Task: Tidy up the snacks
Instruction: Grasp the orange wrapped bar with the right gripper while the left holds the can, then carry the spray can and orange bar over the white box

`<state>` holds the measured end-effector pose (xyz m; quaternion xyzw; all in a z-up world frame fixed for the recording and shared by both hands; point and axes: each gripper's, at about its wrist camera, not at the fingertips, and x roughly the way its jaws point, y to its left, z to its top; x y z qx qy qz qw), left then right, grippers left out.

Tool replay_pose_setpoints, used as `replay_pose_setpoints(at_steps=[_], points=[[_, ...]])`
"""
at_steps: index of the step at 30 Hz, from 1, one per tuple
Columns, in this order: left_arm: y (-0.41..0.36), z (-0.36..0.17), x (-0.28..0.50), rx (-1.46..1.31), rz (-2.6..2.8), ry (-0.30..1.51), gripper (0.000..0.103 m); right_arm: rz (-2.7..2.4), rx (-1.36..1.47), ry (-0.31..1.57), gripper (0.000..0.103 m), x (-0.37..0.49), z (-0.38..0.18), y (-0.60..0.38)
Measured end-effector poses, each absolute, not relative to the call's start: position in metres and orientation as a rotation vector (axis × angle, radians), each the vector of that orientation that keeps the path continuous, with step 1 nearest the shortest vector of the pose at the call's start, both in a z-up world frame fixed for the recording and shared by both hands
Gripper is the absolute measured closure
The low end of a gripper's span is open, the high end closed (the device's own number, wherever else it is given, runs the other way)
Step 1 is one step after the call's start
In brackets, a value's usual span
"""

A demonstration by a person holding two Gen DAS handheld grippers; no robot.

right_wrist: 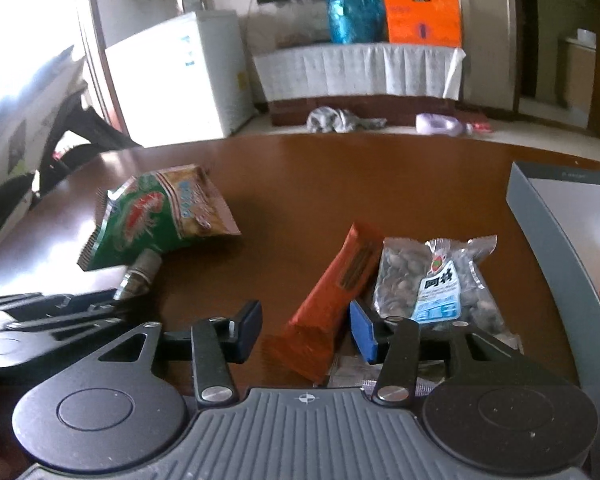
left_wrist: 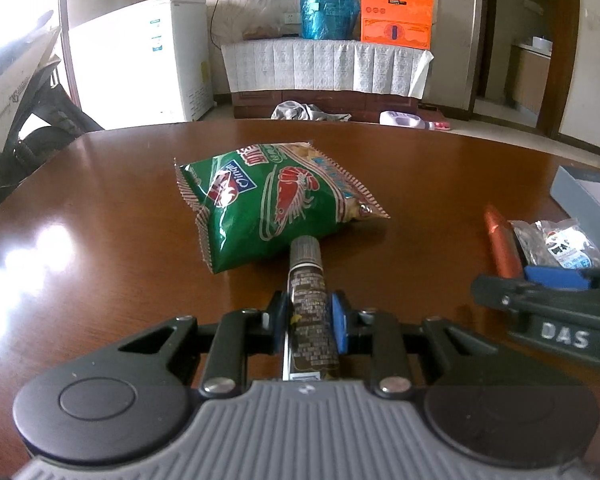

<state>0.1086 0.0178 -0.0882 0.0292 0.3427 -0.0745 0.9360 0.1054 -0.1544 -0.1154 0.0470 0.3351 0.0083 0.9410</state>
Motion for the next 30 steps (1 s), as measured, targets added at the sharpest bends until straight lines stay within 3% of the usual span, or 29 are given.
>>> replay_pose_setpoints(at_steps=[3, 5, 9, 10, 12, 14, 30], points=[[0.021, -0.088, 0.109, 0.057, -0.157, 0.699, 0.08, 0.001, 0.028, 0.681, 0.052, 0.114, -0.118, -0.144], [0.02, -0.088, 0.11, 0.06, -0.163, 0.696, 0.08, -0.002, -0.044, 0.674, 0.046, 0.12, -0.12, -0.135], [0.019, -0.089, 0.11, 0.057, -0.165, 0.691, 0.08, 0.022, -0.073, 0.664, 0.048, 0.123, -0.122, -0.132], [0.019, -0.089, 0.11, 0.054, -0.163, 0.691, 0.08, 0.033, -0.073, 0.661, 0.051, 0.124, -0.123, -0.132], [0.018, -0.091, 0.104, 0.055, -0.161, 0.687, 0.08, 0.052, -0.052, 0.664, 0.075, 0.126, -0.122, -0.134], [0.019, -0.092, 0.101, 0.058, -0.166, 0.678, 0.08, 0.062, -0.056, 0.67, 0.08, 0.125, -0.121, -0.132], [0.002, -0.097, 0.081, 0.099, -0.153, 0.629, 0.081, 0.194, -0.154, 0.712, 0.081, 0.044, -0.097, -0.128]])
